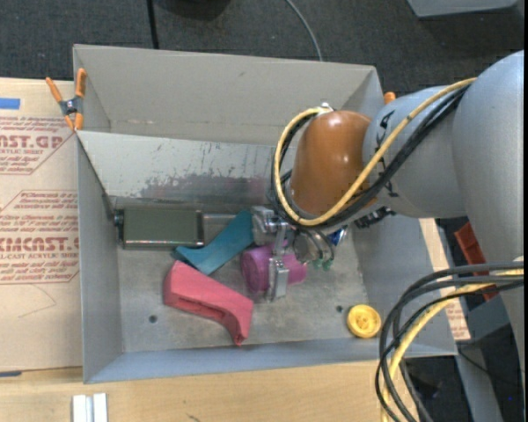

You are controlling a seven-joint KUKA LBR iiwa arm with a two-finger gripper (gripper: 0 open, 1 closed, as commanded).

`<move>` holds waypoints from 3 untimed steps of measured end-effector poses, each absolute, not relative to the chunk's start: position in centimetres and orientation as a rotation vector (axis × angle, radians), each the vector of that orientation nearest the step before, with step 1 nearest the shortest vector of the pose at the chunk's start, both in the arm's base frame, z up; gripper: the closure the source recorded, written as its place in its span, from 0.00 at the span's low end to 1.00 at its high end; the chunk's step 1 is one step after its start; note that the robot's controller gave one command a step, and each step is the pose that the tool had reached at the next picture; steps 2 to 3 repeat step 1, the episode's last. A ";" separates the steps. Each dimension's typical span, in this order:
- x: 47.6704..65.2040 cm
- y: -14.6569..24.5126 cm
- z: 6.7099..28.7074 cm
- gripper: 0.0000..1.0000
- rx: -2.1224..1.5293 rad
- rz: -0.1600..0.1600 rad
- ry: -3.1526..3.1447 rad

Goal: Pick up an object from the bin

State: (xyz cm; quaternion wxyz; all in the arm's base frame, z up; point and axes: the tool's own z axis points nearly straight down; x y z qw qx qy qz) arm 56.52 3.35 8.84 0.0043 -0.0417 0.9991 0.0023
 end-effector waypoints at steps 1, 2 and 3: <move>57.0 3.6 9.8 1.00 -0.107 0.000 3.129; 57.0 3.6 9.8 1.00 -0.107 0.000 3.129; 57.0 3.6 9.8 1.00 -0.107 0.000 3.129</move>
Offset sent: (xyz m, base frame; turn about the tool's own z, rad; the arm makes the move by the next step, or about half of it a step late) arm 0.0000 0.0000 0.0000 0.0000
